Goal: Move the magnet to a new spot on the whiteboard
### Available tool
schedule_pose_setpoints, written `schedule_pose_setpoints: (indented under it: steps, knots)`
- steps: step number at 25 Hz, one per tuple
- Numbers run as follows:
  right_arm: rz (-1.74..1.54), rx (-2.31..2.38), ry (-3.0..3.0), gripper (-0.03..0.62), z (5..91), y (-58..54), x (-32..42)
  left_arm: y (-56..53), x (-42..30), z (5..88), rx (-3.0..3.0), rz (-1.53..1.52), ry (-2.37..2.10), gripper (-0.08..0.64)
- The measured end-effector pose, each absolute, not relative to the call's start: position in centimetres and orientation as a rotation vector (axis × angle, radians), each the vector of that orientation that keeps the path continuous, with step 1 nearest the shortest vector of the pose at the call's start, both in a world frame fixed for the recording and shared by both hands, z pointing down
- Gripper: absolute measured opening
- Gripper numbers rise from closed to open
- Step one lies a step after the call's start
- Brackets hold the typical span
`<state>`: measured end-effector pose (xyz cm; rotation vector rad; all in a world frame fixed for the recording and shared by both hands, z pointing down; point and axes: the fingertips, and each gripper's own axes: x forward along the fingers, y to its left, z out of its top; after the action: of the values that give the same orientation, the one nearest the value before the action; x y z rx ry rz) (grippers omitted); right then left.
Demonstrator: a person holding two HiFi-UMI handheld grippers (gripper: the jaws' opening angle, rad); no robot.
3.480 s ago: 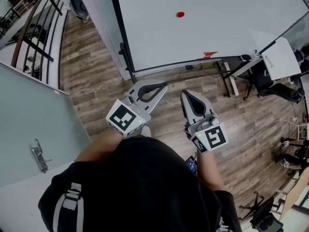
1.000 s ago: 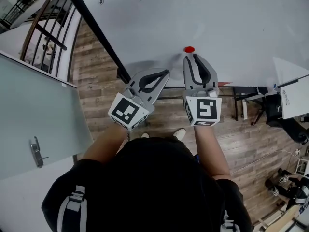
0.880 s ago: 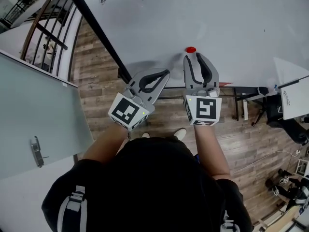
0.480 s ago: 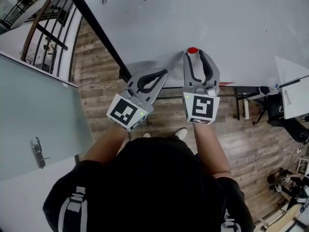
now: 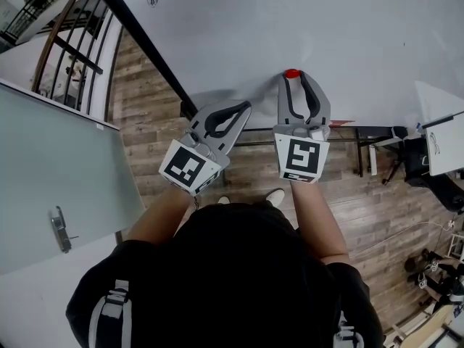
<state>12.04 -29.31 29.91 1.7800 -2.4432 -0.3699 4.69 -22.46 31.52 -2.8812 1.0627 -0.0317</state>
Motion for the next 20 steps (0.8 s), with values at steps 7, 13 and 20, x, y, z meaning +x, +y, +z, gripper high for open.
schedule_pose_setpoints:
  steps: [7,13,20]
  knots:
    - [-0.351,1.785,-2.455,0.120,29.9,-29.3,12.0,-22.5,4.5,31.7,-2.884,-0.031,1.070,0.005]
    - [-0.348,1.753,-2.473,0.117,29.8,-29.1,11.9,-22.3,4.5,31.7,-2.886,-0.036,1.071,0.005]
    - [-0.393,1.694,-2.522,0.117,29.0,-27.2,11.3,-21.9,4.8,31.4,-2.883,-0.028,1.057,0.005]
